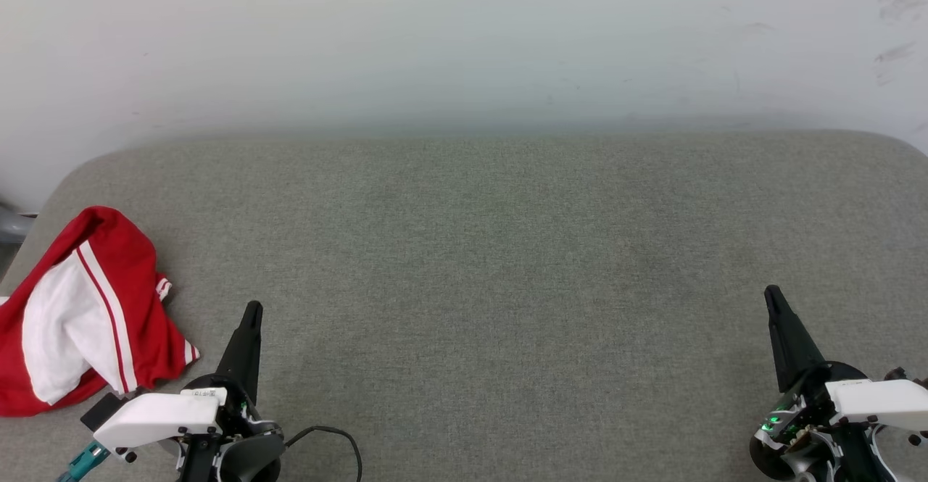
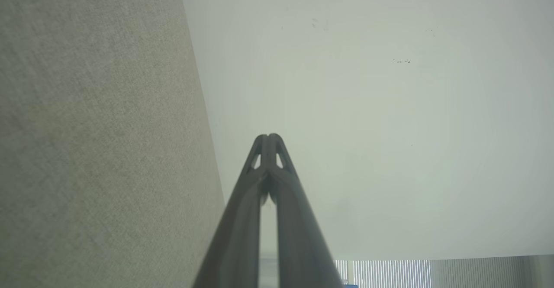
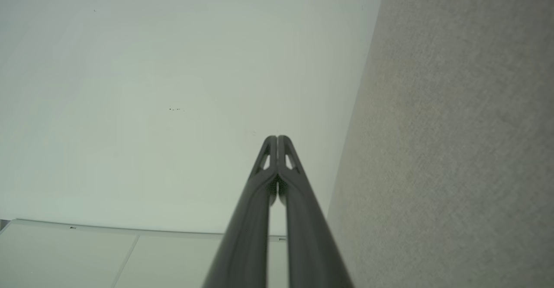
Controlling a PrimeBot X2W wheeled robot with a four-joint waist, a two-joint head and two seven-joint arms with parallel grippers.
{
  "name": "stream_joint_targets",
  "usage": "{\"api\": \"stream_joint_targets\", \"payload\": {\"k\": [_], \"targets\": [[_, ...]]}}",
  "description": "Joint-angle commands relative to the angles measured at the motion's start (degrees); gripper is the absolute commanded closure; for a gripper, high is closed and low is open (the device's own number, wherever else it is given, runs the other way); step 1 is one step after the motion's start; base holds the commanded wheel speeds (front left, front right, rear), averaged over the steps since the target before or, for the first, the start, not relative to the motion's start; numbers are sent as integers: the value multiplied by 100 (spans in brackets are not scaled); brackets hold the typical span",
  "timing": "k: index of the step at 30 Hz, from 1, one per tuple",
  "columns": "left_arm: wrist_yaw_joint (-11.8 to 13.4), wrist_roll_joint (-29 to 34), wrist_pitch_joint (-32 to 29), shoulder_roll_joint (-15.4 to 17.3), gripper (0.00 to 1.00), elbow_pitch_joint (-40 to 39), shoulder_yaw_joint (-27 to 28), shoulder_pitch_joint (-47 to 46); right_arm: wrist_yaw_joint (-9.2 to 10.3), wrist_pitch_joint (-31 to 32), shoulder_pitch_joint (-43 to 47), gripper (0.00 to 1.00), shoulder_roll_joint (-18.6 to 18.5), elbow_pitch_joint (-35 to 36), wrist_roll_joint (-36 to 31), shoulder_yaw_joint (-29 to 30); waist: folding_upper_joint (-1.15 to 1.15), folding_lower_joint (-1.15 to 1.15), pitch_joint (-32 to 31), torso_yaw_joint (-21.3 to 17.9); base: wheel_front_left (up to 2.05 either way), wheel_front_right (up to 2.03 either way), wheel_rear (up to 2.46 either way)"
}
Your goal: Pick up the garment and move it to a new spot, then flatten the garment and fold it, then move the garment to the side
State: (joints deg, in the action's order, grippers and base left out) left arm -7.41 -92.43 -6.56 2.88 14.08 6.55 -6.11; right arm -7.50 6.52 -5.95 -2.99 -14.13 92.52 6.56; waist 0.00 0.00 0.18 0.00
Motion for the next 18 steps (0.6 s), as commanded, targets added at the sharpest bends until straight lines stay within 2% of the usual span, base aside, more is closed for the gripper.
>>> {"api": "stream_joint_targets", "payload": {"k": [1,18], "targets": [[-27,2,-11,-9,100,-4,12,-35,2,5,-71,100,17,-5,-32,2,0,0,0,0,0,0,0],[-27,2,-11,-9,100,-4,12,-35,2,3,-71,100,18,-5,-30,0,0,0,0,0,0,0,0]]}}
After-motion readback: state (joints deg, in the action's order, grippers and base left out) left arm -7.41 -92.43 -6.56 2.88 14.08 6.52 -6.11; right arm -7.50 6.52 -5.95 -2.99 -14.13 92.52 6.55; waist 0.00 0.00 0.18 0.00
